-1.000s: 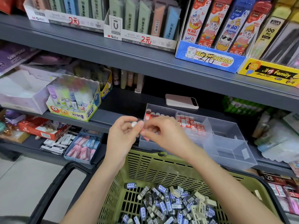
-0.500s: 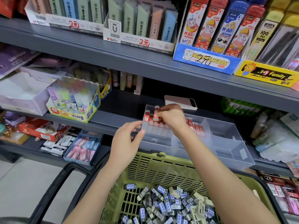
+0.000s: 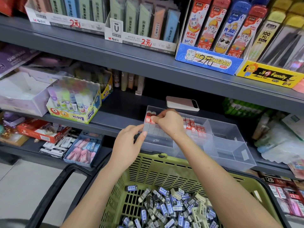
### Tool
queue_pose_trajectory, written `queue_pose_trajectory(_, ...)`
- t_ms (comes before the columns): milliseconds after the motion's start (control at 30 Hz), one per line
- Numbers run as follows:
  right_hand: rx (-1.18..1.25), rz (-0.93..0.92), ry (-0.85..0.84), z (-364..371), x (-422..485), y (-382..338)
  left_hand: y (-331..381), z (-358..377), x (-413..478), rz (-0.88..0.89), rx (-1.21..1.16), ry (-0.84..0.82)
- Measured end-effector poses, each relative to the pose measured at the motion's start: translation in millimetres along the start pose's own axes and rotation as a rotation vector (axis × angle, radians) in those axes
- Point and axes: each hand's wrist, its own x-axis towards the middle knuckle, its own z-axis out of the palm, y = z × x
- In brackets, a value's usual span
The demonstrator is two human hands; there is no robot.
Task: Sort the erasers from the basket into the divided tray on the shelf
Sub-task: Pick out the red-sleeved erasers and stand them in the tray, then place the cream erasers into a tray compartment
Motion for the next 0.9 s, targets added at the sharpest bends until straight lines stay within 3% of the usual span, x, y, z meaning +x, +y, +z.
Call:
queue_pose_trajectory(167, -0.098, -0.185, 0.208, -12.6, -25.7, 3.3, 3.0, -5.9, -0.2, 0.029, 0.026, 0.003)
queue_pose_trajectory(300, 0.199, -0.349, 0.320, -26.0, -86.7, 35.7, 8.0, -6.7, -3.4, 0.066, 0.059, 0.111)
queue_pose_trajectory(433, 0.269, -0.309, 0.157, -22.0, -153.1, 97.9, 19.5, -0.6, -26.8, 0.129, -0.077, 0.410)
queue_pose_trajectory(500, 0.224, -0.175, -0.055, -9.2, -179.5, 131.2, 21.9, 5.6, -46.5, 0.106, -0.150, 0.396)
queue_pose_trajectory(567, 0.201, -0.043, -0.333, 9.7, -205.1, 160.3, 20.0, 15.2, -68.8, 0.072, -0.126, 0.155)
queue_pose_trajectory(700, 0.213, 0.054, -0.804, 51.9, -244.0, 183.2, 8.3, 43.7, -113.1, 0.125, 0.277, -0.712)
queue_pose_trajectory(767, 0.200, 0.111, -0.925, 74.6, -256.6, 179.4, -1.7, 58.3, -133.7, 0.135, 0.387, -0.953)
queue_pose_trajectory(900, -0.065, 0.067, -0.987, 115.5, -278.5, 167.4, -29.5, 73.4, -160.7, 0.005, 0.505, -1.236)
